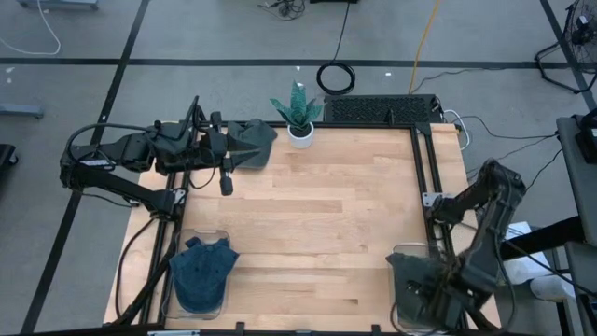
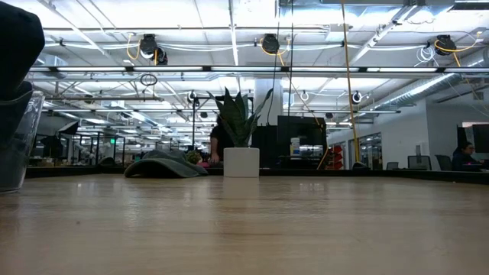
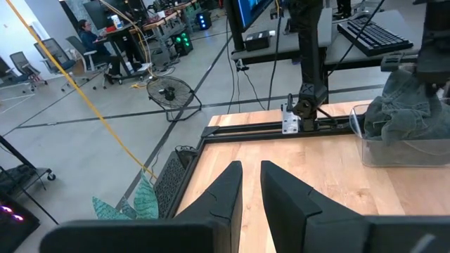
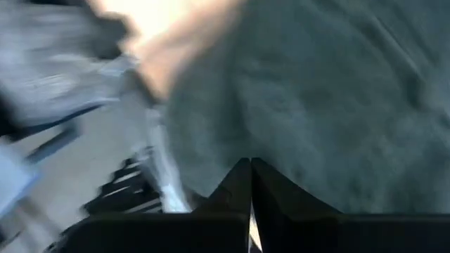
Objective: Pick & Place hat
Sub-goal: Put the top gray cap into the right transparent bin
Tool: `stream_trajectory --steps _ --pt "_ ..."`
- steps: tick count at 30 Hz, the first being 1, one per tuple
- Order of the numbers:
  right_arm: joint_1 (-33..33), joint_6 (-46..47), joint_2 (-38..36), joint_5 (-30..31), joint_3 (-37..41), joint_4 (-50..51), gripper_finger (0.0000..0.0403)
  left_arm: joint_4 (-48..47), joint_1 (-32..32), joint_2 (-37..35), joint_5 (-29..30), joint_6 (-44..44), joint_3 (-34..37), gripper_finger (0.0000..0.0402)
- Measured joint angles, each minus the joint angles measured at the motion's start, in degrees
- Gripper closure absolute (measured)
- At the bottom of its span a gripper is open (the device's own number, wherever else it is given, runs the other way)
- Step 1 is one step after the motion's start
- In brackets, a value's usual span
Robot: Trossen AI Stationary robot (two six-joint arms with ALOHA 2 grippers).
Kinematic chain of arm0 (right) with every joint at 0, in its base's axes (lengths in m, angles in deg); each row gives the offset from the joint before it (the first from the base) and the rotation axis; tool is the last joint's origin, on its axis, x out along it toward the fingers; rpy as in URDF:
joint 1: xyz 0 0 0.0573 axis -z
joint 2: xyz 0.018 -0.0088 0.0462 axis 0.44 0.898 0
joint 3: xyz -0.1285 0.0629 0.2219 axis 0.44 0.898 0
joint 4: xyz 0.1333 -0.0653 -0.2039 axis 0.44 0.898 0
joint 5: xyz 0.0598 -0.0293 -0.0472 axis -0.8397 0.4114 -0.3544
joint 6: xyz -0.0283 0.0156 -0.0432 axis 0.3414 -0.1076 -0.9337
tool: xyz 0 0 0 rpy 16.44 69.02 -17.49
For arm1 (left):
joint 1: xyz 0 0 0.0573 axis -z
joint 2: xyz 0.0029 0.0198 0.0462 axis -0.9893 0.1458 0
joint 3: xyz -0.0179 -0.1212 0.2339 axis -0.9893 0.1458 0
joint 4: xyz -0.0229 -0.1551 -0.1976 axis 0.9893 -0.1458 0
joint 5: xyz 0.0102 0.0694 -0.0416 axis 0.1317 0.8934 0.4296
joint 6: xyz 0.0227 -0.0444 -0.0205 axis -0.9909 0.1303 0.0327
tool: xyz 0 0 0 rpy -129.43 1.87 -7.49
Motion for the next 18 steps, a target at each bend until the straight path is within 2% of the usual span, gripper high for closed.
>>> stream_trajectory --steps 3,10,14,18 --pt "-2.4 5.7 1.3 0.1 0.7 3.4 0.0403 0.0 0.0 0.0 0.0 0.0 0.0 0.0339" --pt "-3.4 9.3 1.3 1.2 9.0 1.8 0.0403 0.0 0.0 0.0 0.0 0.0 0.0 0.0339" --pt "-2.5 7.9 1.1 0.1 15.3 -4.5 0.0403 0.0 0.0 0.0 0.0 0.0 0.0 0.0339" --pt "-1.1 4.3 0.3 -0.3 22.6 -15.3 0.0403 0.0 0.0 0.0 0.0 0.0 0.0 0.0339"
